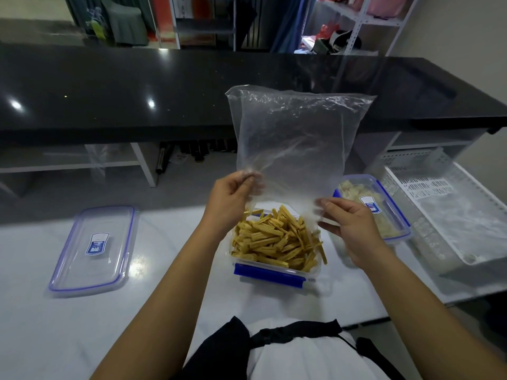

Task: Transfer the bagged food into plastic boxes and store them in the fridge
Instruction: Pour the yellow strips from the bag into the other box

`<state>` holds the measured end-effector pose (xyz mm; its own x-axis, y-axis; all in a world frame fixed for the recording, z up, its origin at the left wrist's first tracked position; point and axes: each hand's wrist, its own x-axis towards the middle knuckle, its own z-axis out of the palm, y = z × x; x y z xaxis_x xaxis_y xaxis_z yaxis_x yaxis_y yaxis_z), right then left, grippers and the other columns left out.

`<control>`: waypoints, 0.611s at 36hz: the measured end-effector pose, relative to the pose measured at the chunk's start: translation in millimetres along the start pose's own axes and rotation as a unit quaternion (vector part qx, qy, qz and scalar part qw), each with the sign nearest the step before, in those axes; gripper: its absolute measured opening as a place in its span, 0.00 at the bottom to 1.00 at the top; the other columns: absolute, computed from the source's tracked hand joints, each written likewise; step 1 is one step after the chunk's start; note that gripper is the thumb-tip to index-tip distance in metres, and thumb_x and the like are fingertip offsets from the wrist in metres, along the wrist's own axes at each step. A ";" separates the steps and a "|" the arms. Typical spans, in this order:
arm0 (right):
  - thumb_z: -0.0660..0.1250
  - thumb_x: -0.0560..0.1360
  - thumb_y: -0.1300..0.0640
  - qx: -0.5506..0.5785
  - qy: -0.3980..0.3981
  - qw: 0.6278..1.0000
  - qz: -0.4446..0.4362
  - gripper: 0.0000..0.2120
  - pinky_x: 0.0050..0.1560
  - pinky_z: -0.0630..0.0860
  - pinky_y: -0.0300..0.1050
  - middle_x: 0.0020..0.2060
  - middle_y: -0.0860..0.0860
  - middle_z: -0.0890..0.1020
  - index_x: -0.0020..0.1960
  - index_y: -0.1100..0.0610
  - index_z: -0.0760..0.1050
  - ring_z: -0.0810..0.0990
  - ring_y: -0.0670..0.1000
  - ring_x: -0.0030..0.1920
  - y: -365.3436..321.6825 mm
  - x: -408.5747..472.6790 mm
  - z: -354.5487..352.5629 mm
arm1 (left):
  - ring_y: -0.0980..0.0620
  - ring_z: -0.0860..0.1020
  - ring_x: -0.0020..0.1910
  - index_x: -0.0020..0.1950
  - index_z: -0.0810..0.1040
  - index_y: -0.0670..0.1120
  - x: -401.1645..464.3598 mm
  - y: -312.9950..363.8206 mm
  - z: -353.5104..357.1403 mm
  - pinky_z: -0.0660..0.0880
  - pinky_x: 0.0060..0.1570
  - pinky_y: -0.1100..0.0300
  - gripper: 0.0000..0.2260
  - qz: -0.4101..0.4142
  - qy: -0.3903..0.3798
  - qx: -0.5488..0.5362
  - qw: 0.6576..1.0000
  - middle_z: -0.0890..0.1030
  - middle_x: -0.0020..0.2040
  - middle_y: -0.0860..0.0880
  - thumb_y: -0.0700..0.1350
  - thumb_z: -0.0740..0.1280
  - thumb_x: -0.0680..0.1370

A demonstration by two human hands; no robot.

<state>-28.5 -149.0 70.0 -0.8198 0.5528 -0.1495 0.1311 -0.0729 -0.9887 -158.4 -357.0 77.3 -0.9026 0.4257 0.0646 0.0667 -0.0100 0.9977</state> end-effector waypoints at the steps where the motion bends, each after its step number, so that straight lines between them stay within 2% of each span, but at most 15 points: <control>1: 0.69 0.78 0.57 -0.002 -0.001 1.000 0.003 0.07 0.45 0.82 0.42 0.49 0.50 0.87 0.46 0.51 0.86 0.86 0.51 0.51 0.2 -0.7 0.4 | 0.55 0.85 0.47 0.56 0.83 0.48 0.0 1.4 -0.6 0.80 0.47 0.65 0.10 0.004 0.002 -0.001 1.000 0.87 0.46 0.53 0.40 0.62 0.83; 5: 0.70 0.76 0.56 0.007 -0.003 1.000 -0.001 0.06 0.46 0.82 0.43 0.49 0.51 0.87 0.46 0.49 0.87 0.86 0.51 0.51 -2.3 -2.4 0.1 | 0.52 0.85 0.48 0.56 0.83 0.47 0.5 9.6 -2.7 0.80 0.48 0.63 0.10 0.031 0.005 0.002 1.000 0.86 0.48 0.49 0.40 0.63 0.83; 9: 0.73 0.70 0.51 0.030 -0.008 0.999 -0.007 0.07 0.44 0.81 0.40 0.47 0.51 0.87 0.46 0.50 0.87 0.86 0.50 0.49 -11.4 -3.9 1.5 | 0.52 0.85 0.48 0.55 0.83 0.49 2.1 20.3 -0.8 0.81 0.49 0.61 0.10 0.048 -0.004 0.006 0.999 0.87 0.47 0.49 0.39 0.63 0.83; 13: 0.70 0.76 0.57 0.035 0.007 0.999 -0.023 0.06 0.46 0.83 0.43 0.47 0.52 0.87 0.46 0.53 0.87 0.85 0.50 0.47 -15.6 -1.2 -0.8 | 0.49 0.85 0.48 0.54 0.84 0.50 4.2 29.2 2.2 0.82 0.50 0.56 0.11 0.063 -0.015 0.019 0.998 0.87 0.48 0.49 0.39 0.63 0.83; 15: 0.71 0.75 0.56 0.036 0.012 0.999 -0.024 0.05 0.49 0.84 0.46 0.46 0.52 0.87 0.46 0.52 0.86 0.86 0.49 0.47 -19.3 -0.8 -2.7 | 0.48 0.84 0.48 0.53 0.84 0.51 5.7 33.2 2.6 0.81 0.49 0.54 0.11 0.074 -0.010 0.022 0.997 0.87 0.47 0.48 0.39 0.63 0.83; 17: 0.73 0.71 0.51 0.041 0.006 0.999 -0.033 0.07 0.49 0.83 0.45 0.47 0.51 0.87 0.46 0.51 0.87 0.86 0.49 0.48 -24.4 -2.5 -4.7 | 0.49 0.84 0.49 0.52 0.84 0.54 6.4 36.2 2.2 0.81 0.49 0.54 0.11 0.084 -0.006 0.025 0.996 0.87 0.48 0.50 0.40 0.64 0.82; 19: 0.73 0.68 0.48 0.047 0.004 0.998 -0.045 0.11 0.49 0.83 0.44 0.48 0.51 0.87 0.47 0.50 0.87 0.86 0.49 0.49 -27.3 -2.9 -6.9 | 0.53 0.84 0.49 0.51 0.85 0.56 6.5 37.9 1.4 0.81 0.49 0.58 0.12 0.083 -0.004 0.021 0.996 0.87 0.47 0.54 0.41 0.65 0.82; 22: 0.73 0.71 0.53 0.024 0.012 0.999 -0.034 0.06 0.52 0.83 0.48 0.46 0.51 0.87 0.46 0.53 0.86 0.85 0.51 0.49 -25.1 -1.6 -5.9 | 0.55 0.83 0.46 0.51 0.86 0.52 6.8 36.7 2.4 0.80 0.45 0.59 0.10 0.053 -0.002 0.015 0.998 0.87 0.47 0.52 0.41 0.66 0.82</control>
<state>-27.2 -143.1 95.1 -0.8126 0.5769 -0.0828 0.0483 -0.0750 -0.9960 -161.0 -352.3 114.3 -0.8878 0.4274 0.1705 0.1749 -0.0293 0.9841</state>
